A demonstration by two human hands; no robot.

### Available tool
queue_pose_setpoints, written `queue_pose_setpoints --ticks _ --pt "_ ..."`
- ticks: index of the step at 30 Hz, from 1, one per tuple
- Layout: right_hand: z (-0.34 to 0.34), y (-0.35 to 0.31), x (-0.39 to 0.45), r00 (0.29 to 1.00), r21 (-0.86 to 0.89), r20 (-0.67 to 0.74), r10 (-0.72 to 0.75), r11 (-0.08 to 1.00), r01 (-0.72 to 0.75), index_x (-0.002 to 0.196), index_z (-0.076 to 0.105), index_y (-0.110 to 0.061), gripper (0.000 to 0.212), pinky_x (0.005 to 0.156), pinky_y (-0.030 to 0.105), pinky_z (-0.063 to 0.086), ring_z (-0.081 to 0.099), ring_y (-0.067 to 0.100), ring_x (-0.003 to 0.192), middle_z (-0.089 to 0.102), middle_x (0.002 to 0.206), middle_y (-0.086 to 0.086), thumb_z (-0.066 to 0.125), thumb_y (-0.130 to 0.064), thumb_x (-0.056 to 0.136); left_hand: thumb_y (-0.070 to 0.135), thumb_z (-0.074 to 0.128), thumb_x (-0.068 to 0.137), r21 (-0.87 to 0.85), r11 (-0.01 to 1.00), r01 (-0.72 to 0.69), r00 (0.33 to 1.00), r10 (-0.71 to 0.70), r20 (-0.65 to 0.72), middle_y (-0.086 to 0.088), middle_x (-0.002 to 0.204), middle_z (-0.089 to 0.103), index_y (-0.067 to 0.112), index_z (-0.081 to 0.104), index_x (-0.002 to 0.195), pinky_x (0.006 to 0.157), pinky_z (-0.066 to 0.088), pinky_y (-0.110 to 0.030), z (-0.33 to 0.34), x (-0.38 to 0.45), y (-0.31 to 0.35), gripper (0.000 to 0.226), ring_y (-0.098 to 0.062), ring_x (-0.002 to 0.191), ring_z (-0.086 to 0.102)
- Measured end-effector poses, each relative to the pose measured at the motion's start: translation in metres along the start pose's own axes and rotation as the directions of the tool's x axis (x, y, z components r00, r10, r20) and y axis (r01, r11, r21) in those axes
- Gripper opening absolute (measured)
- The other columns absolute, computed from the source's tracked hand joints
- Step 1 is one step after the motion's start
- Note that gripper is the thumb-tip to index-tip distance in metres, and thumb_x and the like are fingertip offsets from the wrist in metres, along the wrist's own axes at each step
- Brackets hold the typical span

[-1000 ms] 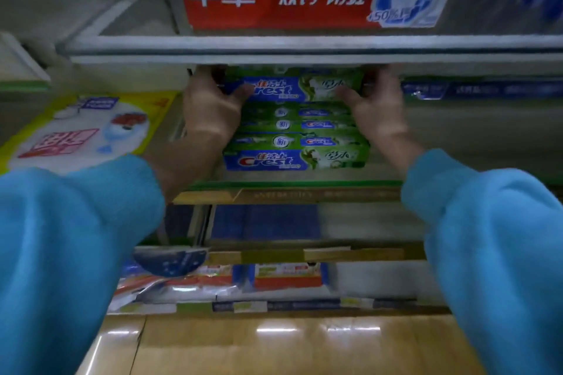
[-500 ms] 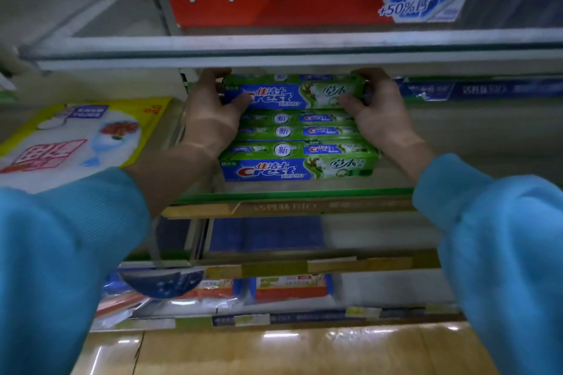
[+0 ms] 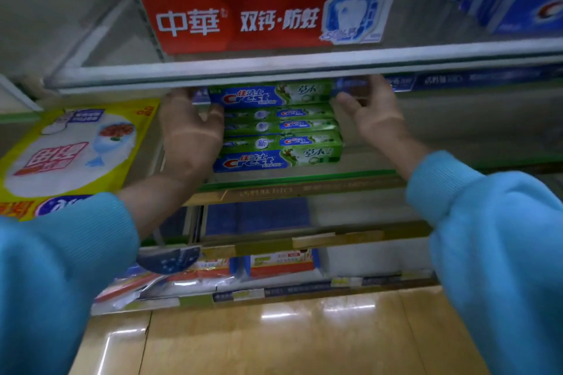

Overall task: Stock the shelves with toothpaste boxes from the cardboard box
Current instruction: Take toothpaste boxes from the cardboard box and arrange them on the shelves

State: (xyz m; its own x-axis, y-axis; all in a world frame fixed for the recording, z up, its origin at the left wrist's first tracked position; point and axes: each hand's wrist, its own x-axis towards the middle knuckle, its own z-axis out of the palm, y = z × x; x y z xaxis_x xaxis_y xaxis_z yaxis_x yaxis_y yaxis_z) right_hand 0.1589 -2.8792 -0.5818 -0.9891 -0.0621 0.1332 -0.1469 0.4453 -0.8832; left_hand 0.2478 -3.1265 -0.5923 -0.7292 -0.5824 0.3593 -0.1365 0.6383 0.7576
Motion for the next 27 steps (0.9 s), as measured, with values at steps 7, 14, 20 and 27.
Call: queue_pose_setpoints --ticks 7,14,20,27 --pt "-0.122 0.013 -0.052 0.968 -0.075 -0.108 0.228 0.969 -0.237 0.11 0.064 -0.004 0.016 0.073 0.016 0.051 0.059 0.023 0.094 0.069 0.093 0.004 0.054 -0.011 0.099 0.01 0.055 0.089 0.117 0.992 -0.044 0.977 0.018 0.211 -0.013 0.093 0.068 0.012 0.065 0.091 0.08 0.05 -0.045 -0.002 -0.106 0.069 0.011 -0.036 0.092 0.063" --pt "-0.29 -0.002 -0.12 0.933 -0.089 -0.232 0.273 0.95 -0.3 0.104 0.065 -0.017 0.014 0.095 0.038 0.051 0.065 0.022 0.099 0.068 0.097 0.0 0.061 -0.025 0.094 0.001 0.056 0.087 -0.044 0.996 -0.075 0.863 0.087 0.498 -0.008 0.096 0.069 0.018 0.067 0.094 0.083 0.045 -0.031 0.038 -0.198 0.248 0.022 -0.023 0.089 0.062" --pt "-0.453 0.003 -0.167 0.814 -0.055 -0.514 0.271 0.936 -0.347 0.096 0.066 -0.019 0.009 0.09 0.034 0.049 0.064 0.021 0.097 0.067 0.091 -0.003 0.057 -0.021 0.095 -0.002 0.055 0.088 -0.248 0.957 -0.151 0.756 0.274 0.595 0.0 0.094 0.068 0.022 0.065 0.09 0.082 0.046 -0.029 0.069 -0.258 0.412 0.025 -0.016 0.088 0.06" --pt "-0.573 0.05 -0.209 0.652 -0.013 -0.515 0.556 0.756 -0.655 0.118 0.059 -0.013 0.029 0.093 0.032 0.045 0.057 0.026 0.116 0.061 0.122 0.008 0.057 -0.028 0.093 0.0 0.058 0.091 -0.312 0.931 -0.19 0.632 0.359 0.686 0.004 0.097 0.066 0.02 0.065 0.102 0.077 0.048 -0.022 0.113 -0.307 0.525 0.023 -0.009 0.09 0.062"
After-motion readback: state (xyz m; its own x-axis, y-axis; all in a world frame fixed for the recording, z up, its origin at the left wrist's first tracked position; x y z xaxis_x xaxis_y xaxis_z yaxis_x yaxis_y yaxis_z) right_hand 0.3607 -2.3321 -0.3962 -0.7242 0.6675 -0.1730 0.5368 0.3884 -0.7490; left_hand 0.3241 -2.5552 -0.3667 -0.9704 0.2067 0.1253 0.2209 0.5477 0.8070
